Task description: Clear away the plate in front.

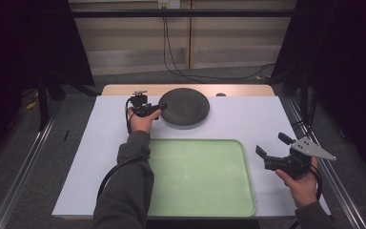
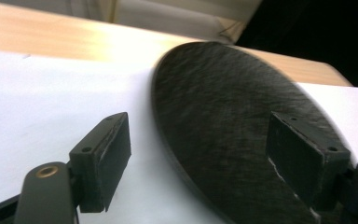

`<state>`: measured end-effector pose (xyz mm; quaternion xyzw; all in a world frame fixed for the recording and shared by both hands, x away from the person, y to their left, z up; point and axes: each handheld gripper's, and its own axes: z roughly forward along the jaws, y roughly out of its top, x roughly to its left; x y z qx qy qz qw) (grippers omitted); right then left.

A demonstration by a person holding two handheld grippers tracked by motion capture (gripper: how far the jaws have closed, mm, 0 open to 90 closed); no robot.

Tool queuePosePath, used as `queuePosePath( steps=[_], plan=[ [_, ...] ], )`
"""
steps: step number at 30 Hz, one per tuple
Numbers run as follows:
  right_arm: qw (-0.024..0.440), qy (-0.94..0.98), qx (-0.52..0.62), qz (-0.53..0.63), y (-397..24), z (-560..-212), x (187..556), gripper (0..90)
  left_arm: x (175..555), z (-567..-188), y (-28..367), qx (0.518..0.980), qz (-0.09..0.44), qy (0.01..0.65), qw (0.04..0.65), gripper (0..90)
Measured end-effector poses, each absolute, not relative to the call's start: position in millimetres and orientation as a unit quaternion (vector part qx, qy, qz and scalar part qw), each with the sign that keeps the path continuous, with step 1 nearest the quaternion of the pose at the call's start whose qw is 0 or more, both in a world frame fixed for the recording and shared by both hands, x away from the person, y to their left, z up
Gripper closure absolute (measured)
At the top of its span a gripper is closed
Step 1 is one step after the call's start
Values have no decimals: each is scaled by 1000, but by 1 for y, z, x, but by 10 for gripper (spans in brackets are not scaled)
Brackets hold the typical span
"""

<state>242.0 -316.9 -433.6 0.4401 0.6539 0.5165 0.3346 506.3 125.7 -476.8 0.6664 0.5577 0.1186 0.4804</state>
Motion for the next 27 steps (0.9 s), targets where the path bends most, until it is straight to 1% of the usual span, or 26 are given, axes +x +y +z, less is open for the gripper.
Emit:
queuePosePath(
  steps=[2,4,8,9,11,12,14,15,16,20,21,24,27],
  plan=[
    [334,654,439,517,-317,-433,242,31,509,-480,126,661,116,563,482,252],
    [334,656,436,518,-318,-433,241,32,512,-483,126,650,106,569,492,304],
    [333,653,440,519,-319,-433,241,32,517,-487,126,625,86,592,501,331],
    [334,654,441,517,-320,-433,241,32,518,-488,126,623,81,598,498,366],
    [329,652,443,519,-320,-433,241,32,520,-489,126,621,69,604,494,403],
    [329,651,444,520,-320,-433,241,32,521,-489,126,623,71,605,491,446],
    [329,650,446,520,-321,-433,241,32,523,-491,125,626,71,604,488,462],
    [328,652,445,520,-321,-433,241,32,523,-493,124,615,67,613,490,474],
    [327,650,446,521,-321,-433,241,32,524,-494,124,612,63,614,494,512],
    [331,647,447,522,-322,-433,242,34,524,-502,123,589,56,627,507,540],
    [331,645,448,522,-322,-433,242,34,525,-503,123,595,60,623,504,540],
    [327,645,451,524,-323,-433,241,35,526,-507,121,575,52,636,512,551],
    [329,643,450,525,-324,-432,242,38,526,-507,118,571,43,641,511,564]
  ],
)
